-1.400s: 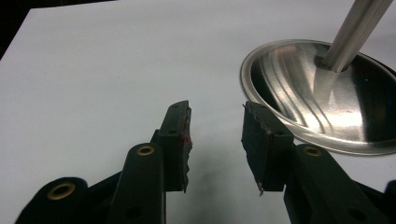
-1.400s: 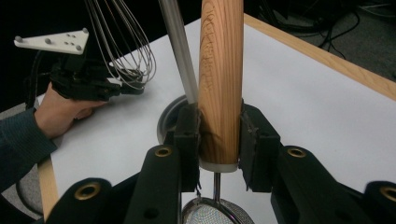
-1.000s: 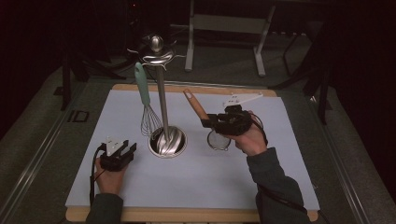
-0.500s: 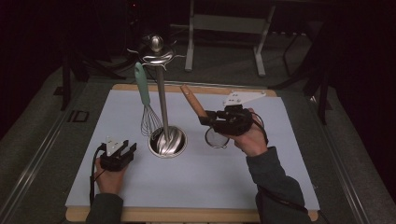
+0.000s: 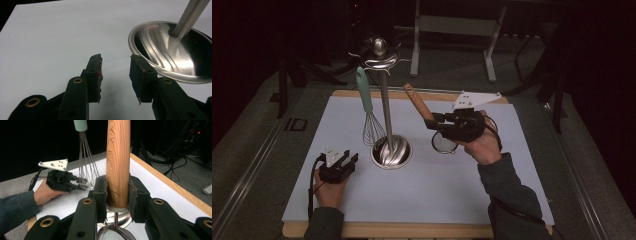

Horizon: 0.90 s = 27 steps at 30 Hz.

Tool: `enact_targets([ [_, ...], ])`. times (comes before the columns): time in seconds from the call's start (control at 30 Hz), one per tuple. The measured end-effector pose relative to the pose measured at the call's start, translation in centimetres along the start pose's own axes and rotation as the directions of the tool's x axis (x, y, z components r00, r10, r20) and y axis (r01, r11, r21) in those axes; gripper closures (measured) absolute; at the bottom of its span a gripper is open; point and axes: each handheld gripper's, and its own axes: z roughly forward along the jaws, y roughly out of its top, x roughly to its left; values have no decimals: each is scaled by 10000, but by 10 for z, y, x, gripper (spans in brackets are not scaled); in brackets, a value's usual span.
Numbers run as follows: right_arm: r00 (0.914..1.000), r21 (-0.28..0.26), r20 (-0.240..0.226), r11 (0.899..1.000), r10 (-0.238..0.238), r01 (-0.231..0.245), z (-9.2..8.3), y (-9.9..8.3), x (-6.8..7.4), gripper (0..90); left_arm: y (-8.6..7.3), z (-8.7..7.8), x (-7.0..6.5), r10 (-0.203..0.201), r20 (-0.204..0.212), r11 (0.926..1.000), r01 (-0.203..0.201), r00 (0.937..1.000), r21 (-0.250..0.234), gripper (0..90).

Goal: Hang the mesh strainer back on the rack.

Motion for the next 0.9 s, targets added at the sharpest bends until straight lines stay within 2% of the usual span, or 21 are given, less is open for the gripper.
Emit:
enact_targets([
  [0.3,9994,-218,-325,9997,-152,145,-1,10,4,711,0,0,0,1,6,10000,-1,10000,2,618],
  [0.9,9981,-991,-430,9943,-434,390,-10,27,11,711,0,0,0,25,-2,10000,-25,10000,15,618],
])
